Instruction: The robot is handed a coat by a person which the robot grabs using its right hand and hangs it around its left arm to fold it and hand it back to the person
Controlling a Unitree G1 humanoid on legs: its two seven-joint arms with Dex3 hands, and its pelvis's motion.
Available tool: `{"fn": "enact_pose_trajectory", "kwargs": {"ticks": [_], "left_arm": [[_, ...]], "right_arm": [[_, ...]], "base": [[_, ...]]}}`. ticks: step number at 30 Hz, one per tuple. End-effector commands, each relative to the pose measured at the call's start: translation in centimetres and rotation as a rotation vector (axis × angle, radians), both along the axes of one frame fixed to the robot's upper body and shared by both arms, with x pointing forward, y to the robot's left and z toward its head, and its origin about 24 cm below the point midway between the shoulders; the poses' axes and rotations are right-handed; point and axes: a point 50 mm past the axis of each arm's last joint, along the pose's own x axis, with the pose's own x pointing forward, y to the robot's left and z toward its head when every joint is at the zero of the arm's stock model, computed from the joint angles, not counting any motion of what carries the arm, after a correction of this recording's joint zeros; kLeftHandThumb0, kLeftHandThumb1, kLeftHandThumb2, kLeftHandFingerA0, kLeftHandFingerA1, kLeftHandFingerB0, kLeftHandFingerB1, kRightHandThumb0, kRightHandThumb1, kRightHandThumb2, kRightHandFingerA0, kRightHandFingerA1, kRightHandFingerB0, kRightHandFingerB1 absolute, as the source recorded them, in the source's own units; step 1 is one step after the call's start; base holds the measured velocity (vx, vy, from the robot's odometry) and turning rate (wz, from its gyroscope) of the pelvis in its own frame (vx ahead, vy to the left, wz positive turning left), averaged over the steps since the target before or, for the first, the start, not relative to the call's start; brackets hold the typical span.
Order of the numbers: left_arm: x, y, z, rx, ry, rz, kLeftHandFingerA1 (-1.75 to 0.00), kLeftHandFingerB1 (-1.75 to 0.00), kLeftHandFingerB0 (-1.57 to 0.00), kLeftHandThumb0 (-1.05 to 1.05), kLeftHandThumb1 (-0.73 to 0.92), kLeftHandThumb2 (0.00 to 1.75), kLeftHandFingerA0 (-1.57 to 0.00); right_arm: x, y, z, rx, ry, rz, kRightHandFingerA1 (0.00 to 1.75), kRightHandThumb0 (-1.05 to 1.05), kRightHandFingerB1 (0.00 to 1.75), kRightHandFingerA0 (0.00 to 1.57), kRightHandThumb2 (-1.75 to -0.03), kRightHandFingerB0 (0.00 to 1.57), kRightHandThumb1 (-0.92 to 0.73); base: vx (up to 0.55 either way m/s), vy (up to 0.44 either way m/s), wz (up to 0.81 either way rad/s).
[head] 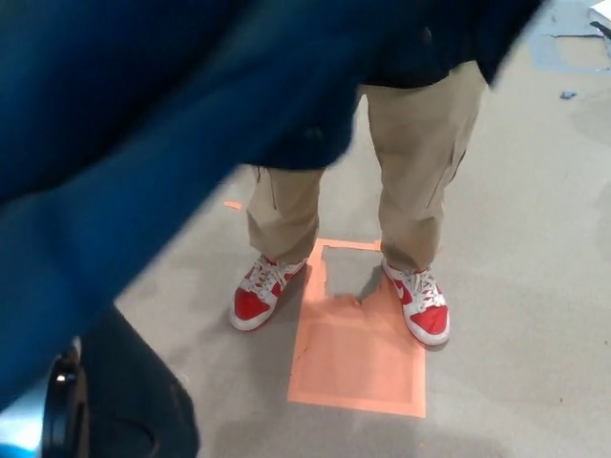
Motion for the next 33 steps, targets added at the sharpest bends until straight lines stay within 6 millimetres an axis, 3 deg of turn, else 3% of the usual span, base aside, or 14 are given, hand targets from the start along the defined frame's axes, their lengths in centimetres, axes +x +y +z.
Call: {"fn": "enact_pose_trajectory", "kwargs": {"ticks": [1,2,4,33], "left_arm": [[-0.7,3.0,0.5,-0.023,-0.061,0.057,-0.37,-0.33,-0.3,-0.59,0.73,0.62,-0.33],[-0.8,3.2,0.5,-0.029,-0.063,0.061,-0.37,-0.33,-0.3,-0.59,0.73,0.62,-0.33],[-0.9,3.6,0.3,-0.018,-0.06,0.069,-0.38,-0.33,-0.3,-0.6,0.73,0.62,-0.34],[-0.9,3.7,0.3,-0.02,-0.064,0.066,-0.38,-0.33,-0.3,-0.6,0.73,0.62,-0.34]], "right_arm": [[0.2,-6.5,-8.0,0.175,0.224,-0.083,0.77,-0.32,0.72,1.29,-0.67,1.12,-0.85],[0.3,-7.8,-10.5,0.21,0.27,-0.112,0.77,-0.32,0.72,1.29,-0.67,1.12,-0.85],[0.4,-8.6,-12.4,0.245,0.312,-0.156,0.77,-0.33,0.74,1.26,-0.66,1.12,-0.83],[0.3,-8.5,-12.6,0.238,0.31,-0.142,0.77,-0.33,0.74,1.26,-0.66,1.12,-0.83]], "base": [[0.0,0.0,0.0],[0.0,0.0,0.0],[0.0,0.0,0.0],[0.0,0.0,0.0]]}}
